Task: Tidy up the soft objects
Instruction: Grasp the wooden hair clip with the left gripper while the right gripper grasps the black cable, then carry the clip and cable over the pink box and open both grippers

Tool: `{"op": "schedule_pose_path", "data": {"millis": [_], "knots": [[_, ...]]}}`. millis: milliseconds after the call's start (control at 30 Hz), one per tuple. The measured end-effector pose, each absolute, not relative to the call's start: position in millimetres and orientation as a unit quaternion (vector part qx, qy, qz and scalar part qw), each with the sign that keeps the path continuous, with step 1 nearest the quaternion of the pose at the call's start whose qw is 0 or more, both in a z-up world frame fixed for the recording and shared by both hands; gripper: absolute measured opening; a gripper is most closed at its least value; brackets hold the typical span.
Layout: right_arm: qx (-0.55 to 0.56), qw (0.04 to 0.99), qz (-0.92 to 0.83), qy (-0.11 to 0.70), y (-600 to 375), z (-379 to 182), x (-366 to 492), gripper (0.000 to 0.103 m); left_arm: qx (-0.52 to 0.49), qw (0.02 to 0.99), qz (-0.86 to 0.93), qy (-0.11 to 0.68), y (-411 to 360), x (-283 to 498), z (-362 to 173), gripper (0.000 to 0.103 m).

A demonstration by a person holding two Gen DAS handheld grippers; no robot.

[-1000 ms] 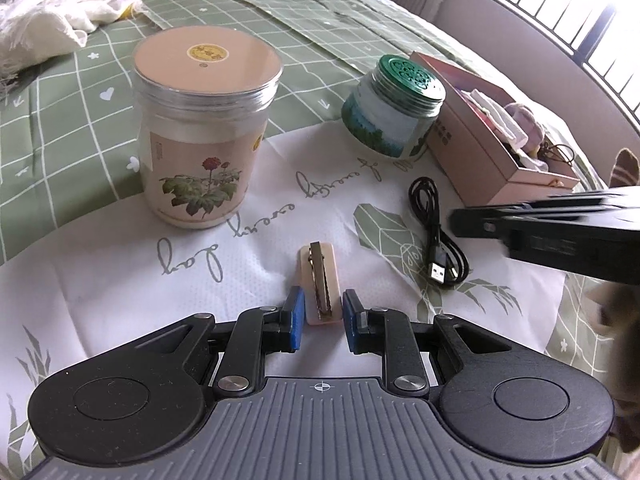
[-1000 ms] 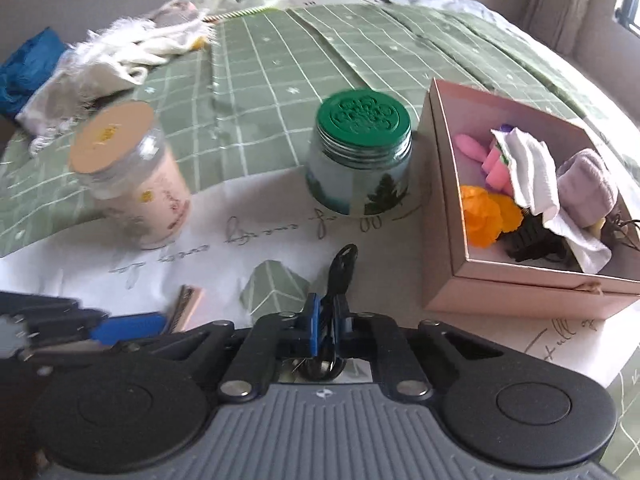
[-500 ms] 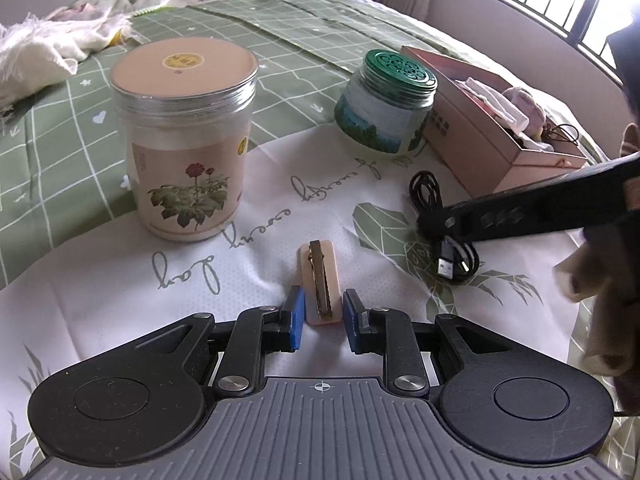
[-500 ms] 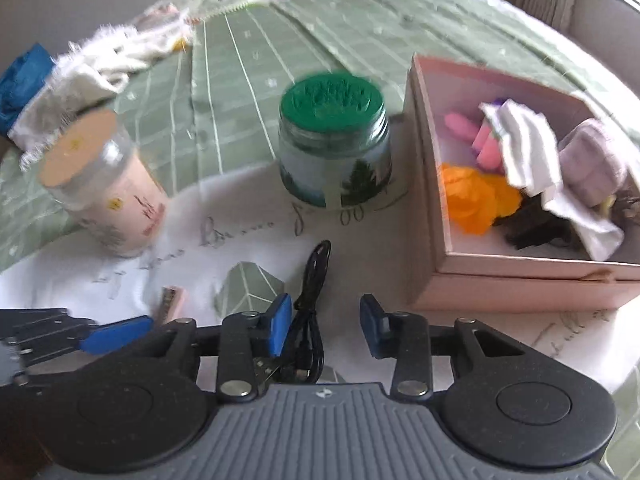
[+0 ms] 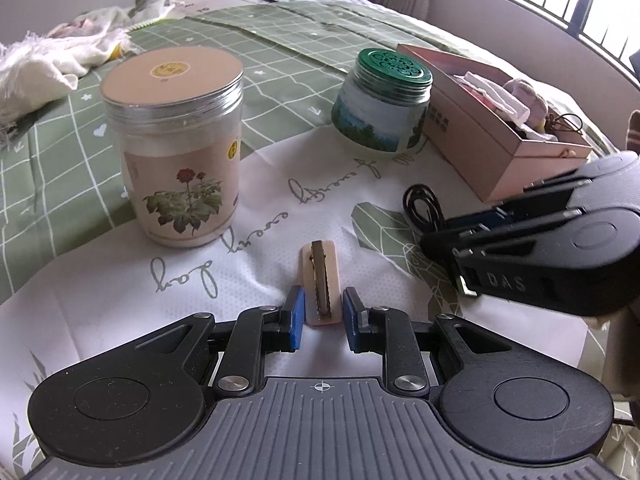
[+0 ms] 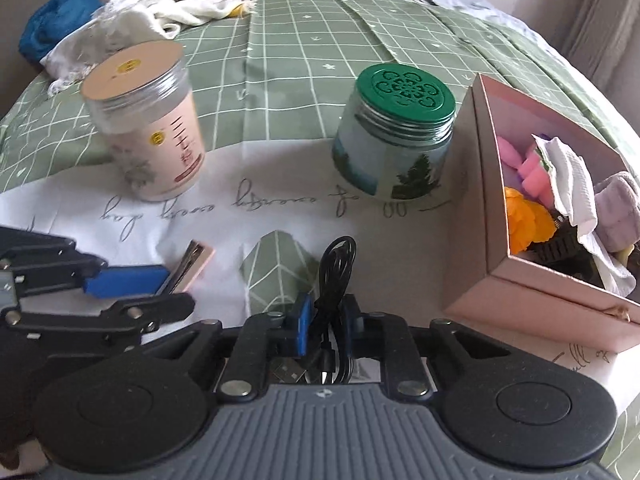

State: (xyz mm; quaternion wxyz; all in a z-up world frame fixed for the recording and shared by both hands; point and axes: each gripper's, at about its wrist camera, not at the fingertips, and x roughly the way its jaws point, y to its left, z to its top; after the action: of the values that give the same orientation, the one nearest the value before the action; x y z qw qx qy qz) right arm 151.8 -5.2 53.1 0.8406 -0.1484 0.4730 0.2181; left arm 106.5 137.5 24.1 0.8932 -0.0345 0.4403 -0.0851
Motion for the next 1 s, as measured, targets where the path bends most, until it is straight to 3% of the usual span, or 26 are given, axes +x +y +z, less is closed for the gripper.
{"op": "schedule_pose_path", "data": {"millis": [233,467,633,900,1000], "knots": [[-0.136,0.833,0.212,0.492,-10,66,148,0.014,-0.091,0.893,-0.088,0.431,151,109,24,0.023],[-0.134,0.858,0.153,0.472,3,138,155,0.014,-0.186,0.896,-0.103,0.389,177,99,55,0.023],[-0.111,0.868,0.107,0.472,33,195,151,0.014,-0.164,0.923,-0.129,0.322,185,69,88,0.023],[-0.114,0.887,0.100,0.436,55,278,153,0.014,-0.198,0.925,-0.109,0.307,206,62,93,0.023],[-0.105,0.880,0.107,0.450,47,305,163,0.014,-0.152,0.927,-0.109,0.326,192,63,90,0.023]]}}
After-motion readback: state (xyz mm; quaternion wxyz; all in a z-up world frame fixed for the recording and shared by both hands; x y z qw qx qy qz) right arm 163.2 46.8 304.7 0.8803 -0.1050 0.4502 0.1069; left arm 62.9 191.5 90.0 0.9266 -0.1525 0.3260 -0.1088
